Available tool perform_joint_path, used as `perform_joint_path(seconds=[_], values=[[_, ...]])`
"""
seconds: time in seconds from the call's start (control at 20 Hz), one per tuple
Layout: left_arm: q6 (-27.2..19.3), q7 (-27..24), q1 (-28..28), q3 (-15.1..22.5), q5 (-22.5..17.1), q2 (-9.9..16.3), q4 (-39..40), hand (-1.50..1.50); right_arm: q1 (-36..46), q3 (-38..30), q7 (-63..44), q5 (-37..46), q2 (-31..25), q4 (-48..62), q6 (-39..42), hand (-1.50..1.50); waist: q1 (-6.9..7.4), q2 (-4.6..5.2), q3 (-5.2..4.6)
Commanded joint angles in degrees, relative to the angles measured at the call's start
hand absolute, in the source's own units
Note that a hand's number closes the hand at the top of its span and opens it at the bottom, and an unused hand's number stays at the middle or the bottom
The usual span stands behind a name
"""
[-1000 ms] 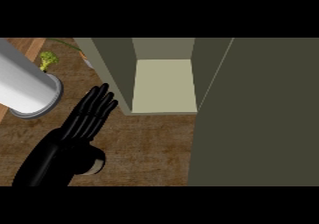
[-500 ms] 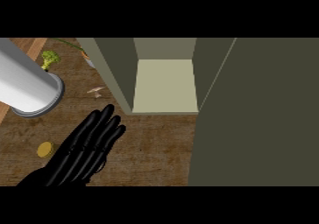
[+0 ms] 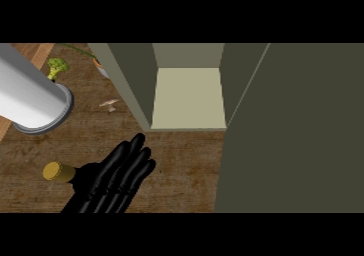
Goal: Pick up the wine, place it into the cabinet and close the cabinet
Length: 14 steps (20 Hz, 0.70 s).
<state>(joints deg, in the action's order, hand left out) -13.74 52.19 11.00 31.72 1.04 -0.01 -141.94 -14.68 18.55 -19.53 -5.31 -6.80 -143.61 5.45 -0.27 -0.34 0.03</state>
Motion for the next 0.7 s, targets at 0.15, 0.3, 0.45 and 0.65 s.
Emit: perform_joint_path(seconds=[0.15, 0.3, 0.45, 0.65], values=[[-2.78, 6.04, 3.88, 0.45, 6.12, 0.04, -5.61, -1.5, -0.32, 2.22, -7.88, 0.87, -0.74, -12.42, -2.72, -1.5, 0.26, -0.13, -0.04], [-2.9, 5.11, 2.44, -0.11, 6.08, 1.08, -5.44, -1.5, -0.7, 0.71, -8.37, 0.15, -2.08, -12.65, -2.54, -1.5, 0.23, -0.05, -0.05], [-3.84, 7.49, 3.17, -1.87, 6.34, 1.7, -5.66, -1.5, -5.92, 2.68, -3.05, 0.99, -2.44, -12.15, -1.31, -1.5, -0.2, -0.17, 0.01], [-3.5, 7.07, 2.13, -3.97, 5.28, 3.47, -7.37, -1.5, -4.11, 3.3, -7.47, 1.35, -3.08, -14.87, -3.33, -1.5, -0.03, -0.21, -0.07]])
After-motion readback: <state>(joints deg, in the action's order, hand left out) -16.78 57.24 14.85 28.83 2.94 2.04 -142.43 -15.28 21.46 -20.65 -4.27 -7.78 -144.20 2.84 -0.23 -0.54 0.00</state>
